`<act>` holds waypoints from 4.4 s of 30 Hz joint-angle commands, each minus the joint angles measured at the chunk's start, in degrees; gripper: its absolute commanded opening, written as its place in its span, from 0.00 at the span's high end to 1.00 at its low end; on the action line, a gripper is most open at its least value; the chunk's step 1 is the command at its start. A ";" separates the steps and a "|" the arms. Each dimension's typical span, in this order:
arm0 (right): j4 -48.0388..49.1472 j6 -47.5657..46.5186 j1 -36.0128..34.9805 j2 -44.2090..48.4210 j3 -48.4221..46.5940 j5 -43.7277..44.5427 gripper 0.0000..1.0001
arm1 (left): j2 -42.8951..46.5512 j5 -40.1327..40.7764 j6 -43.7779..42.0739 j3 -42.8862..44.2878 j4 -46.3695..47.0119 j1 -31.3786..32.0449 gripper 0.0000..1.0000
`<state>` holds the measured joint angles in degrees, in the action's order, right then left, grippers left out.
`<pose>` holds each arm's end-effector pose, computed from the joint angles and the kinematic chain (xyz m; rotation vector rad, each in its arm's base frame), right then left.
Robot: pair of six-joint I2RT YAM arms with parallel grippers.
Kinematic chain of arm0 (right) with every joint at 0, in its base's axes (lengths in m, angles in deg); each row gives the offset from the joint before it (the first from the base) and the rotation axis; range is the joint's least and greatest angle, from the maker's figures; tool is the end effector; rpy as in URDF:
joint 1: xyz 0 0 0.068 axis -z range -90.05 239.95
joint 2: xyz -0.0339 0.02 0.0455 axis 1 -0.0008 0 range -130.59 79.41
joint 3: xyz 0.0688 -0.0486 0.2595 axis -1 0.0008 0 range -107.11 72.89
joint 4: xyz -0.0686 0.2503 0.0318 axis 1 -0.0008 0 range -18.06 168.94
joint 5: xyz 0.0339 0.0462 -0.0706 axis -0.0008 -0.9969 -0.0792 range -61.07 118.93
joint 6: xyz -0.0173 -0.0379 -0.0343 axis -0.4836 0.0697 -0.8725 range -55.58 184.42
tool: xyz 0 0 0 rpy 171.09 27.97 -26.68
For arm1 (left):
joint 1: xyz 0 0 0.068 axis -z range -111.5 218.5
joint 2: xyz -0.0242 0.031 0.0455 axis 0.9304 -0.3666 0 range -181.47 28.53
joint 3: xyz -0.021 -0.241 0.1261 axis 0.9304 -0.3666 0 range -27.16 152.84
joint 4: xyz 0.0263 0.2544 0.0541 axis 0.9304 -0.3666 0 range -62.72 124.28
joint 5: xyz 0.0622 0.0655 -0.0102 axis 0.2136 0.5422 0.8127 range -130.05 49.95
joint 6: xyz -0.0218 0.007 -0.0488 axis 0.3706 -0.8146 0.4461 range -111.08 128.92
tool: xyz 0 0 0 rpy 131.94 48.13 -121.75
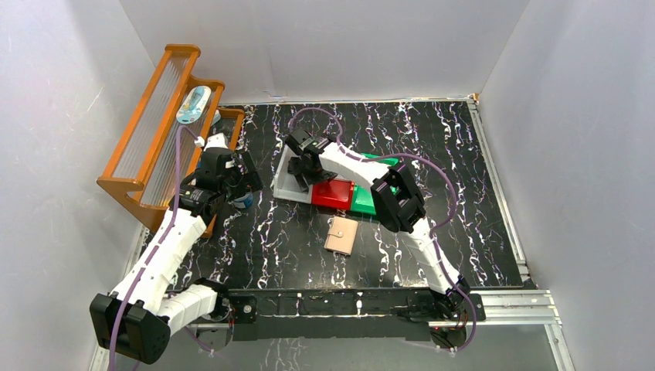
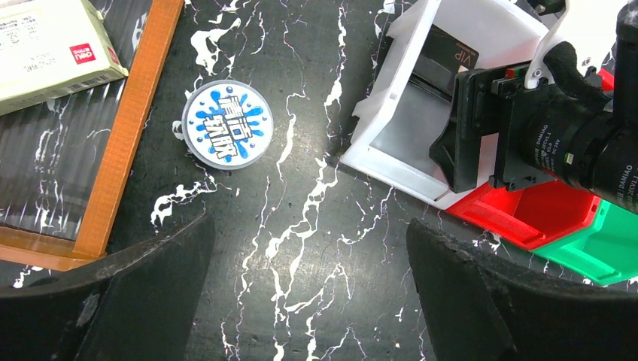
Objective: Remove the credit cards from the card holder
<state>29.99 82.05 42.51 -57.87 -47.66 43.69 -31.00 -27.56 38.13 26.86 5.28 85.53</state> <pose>0.3519 0.3699 0.1807 -0.6097 2.5782 0.0177 0.2177 -0.0587 0.3156 -0.3530 2.1368 -0.2290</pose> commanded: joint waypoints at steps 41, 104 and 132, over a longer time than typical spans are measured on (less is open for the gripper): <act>9.82 26.75 -1.21 44.05 44.13 0.13 0.08 | 2.14 -9.43 -3.29 -2.22 0.21 -0.23 0.02; 59.88 40.81 -0.81 69.56 99.15 -29.54 0.41 | -15.47 -11.89 7.09 -4.64 9.33 33.36 0.44; 63.09 44.15 -0.90 71.25 104.83 -27.87 0.43 | -25.11 -23.62 -13.31 -5.05 12.57 41.13 0.58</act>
<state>90.80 125.74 41.83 13.04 56.73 15.89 -54.54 -50.22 27.25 21.70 17.87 125.38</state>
